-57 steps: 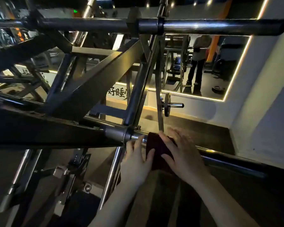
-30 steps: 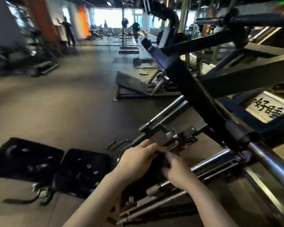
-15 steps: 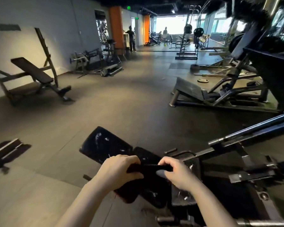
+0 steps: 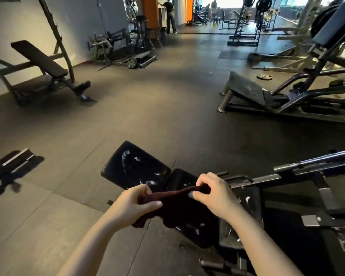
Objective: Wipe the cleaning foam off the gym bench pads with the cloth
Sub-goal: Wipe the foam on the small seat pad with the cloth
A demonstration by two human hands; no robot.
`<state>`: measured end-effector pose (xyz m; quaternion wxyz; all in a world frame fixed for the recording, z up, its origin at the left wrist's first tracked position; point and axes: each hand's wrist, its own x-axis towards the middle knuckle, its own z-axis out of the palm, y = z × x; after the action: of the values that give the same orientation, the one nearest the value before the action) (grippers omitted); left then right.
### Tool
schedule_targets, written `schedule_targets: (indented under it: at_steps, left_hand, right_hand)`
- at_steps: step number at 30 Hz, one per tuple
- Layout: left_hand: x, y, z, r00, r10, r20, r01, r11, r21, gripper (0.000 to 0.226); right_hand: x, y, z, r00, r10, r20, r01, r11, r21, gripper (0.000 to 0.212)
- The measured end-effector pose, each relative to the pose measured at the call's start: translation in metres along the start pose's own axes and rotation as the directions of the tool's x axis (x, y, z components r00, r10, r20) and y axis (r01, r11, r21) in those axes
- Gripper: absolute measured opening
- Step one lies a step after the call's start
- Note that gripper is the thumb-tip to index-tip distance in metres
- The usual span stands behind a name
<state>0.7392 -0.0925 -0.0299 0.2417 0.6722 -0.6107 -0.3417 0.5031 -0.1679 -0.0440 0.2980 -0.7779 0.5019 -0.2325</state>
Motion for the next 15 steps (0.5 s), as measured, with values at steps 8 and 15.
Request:
schedule_targets:
  at_steps: [8, 15]
  left_hand:
    - [0.083, -0.005, 0.029, 0.992, -0.103, 0.078, 0.097, 0.992, 0.078, 0.026]
    - [0.127, -0.033, 0.087, 0.938, -0.118, 0.327, 0.088, 0.990, 0.106, 0.018]
  right_hand:
    - [0.063, 0.065, 0.029, 0.968, 0.207, -0.139, -0.211, 0.977, -0.015, 0.007]
    - [0.058, 0.111, 0.090, 0.697, 0.710, -0.098, -0.600, 0.653, 0.463, 0.011]
